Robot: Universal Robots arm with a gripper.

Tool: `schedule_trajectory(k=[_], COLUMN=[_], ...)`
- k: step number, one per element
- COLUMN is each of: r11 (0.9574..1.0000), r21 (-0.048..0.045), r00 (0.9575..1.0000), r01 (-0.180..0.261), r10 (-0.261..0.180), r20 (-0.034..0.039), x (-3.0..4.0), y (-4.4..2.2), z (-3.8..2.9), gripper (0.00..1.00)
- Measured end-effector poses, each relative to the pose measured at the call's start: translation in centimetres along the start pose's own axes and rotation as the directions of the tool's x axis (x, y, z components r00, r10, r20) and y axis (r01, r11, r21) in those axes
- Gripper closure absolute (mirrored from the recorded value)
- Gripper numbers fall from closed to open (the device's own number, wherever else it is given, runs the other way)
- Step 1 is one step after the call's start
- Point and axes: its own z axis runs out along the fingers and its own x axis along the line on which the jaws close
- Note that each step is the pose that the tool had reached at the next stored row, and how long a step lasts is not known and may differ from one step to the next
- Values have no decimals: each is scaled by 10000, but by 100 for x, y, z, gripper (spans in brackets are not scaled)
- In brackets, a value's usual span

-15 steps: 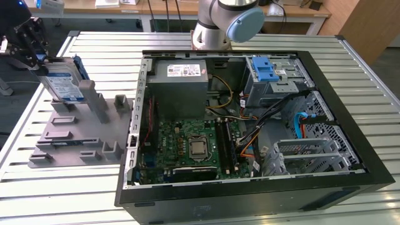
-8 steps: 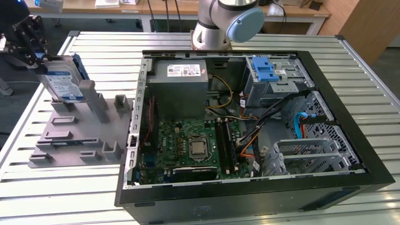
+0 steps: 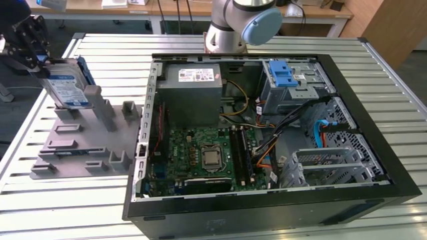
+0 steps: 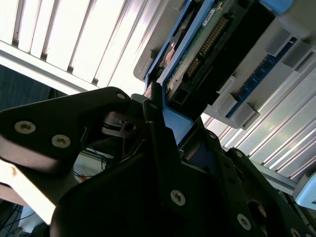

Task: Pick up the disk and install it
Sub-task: 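Pick up the disk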

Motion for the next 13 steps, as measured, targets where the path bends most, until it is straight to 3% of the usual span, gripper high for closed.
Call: schedule_trajectory(k=[13], r11=[10000], r21=[0], r00=[10000], r01=[0], r10=[0], r20=[0], x=[0], y=[0], z=[-32], gripper=[64])
